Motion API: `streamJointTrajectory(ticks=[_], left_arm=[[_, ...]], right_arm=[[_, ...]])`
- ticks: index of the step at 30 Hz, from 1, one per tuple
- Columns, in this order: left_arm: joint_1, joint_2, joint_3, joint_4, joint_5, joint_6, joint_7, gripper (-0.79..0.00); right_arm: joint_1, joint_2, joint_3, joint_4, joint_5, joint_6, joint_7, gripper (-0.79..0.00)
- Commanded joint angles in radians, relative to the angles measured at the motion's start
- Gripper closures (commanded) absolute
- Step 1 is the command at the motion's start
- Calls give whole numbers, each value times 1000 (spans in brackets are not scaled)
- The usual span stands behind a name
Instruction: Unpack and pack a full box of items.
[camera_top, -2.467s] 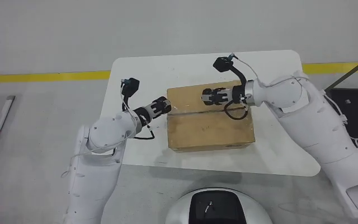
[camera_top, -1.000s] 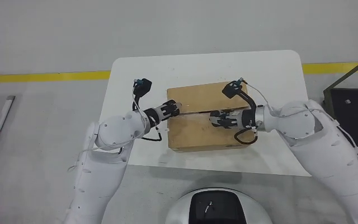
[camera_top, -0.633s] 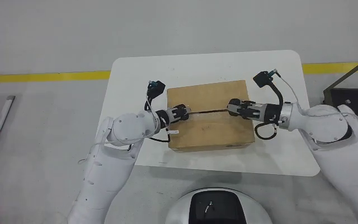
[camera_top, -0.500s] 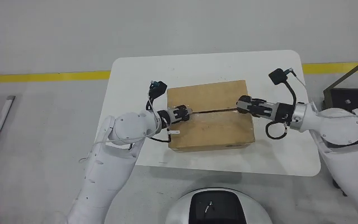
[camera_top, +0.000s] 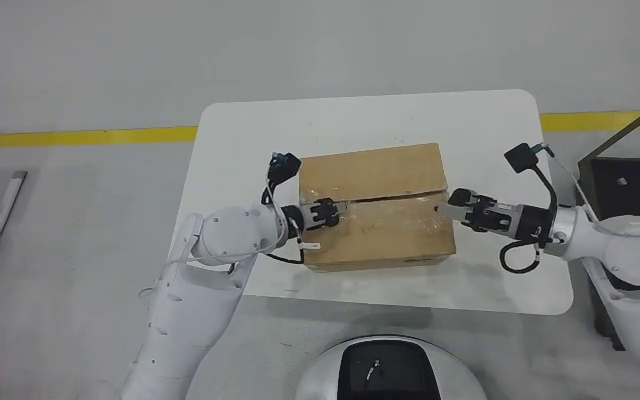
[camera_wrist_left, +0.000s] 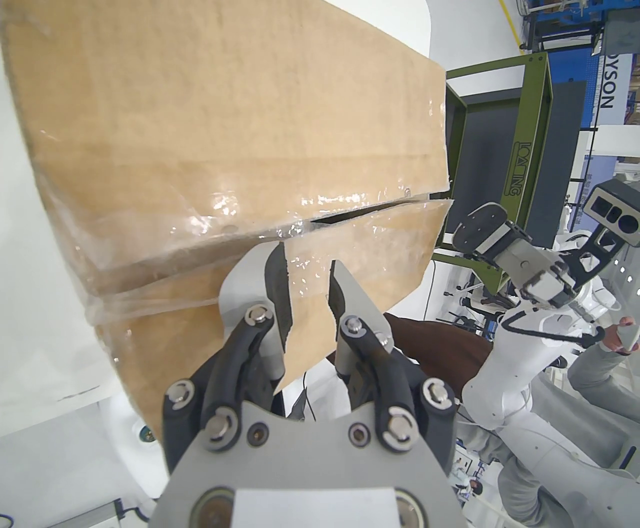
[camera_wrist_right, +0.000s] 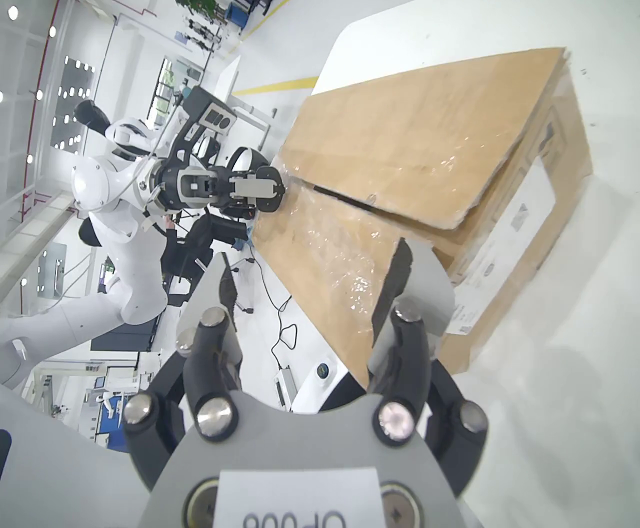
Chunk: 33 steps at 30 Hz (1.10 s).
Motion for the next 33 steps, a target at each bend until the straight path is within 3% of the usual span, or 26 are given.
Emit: streamJointTrajectory(ticks=[1, 4, 6, 7, 10, 13, 14, 16, 18, 33], left_arm=[[0, 1, -7, -9, -4, 2, 3, -329], [3, 3, -17, -18, -8, 6, 10, -419], [6, 5, -24, -23, -7, 8, 17, -662], [7, 5, -28, -25, -8, 8, 20, -671], [13, 8, -43, -36, -14, 9, 35, -628], [16, 10, -56, -46, -16, 9, 42, -369], [18, 11, -59, -48, -16, 9, 42, -354], [19, 13, -65, -51, -15, 9, 44, -326], [22, 14, -69, -53, -15, 8, 46, -323], [27, 19, -65, -56, -19, 8, 52, -360]], right_arm=[[-7, 1, -1, -5, 12, 14, -4, -785], [-13, 2, -2, -7, 31, 29, -11, -785], [-13, 4, -3, -3, 25, 31, -12, -785], [-11, 4, -4, 1, 29, 34, -18, -785], [4, 5, -16, 9, 25, 33, -28, -785], [26, 5, -43, 17, 22, 34, -31, -785], [34, 5, -52, 24, 21, 37, -32, -776], [52, 4, -71, 36, 15, 41, -34, -465], [71, 5, -87, 53, -8, 51, -28, -369], [117, 16, -124, 82, -79, 52, 7, -366]])
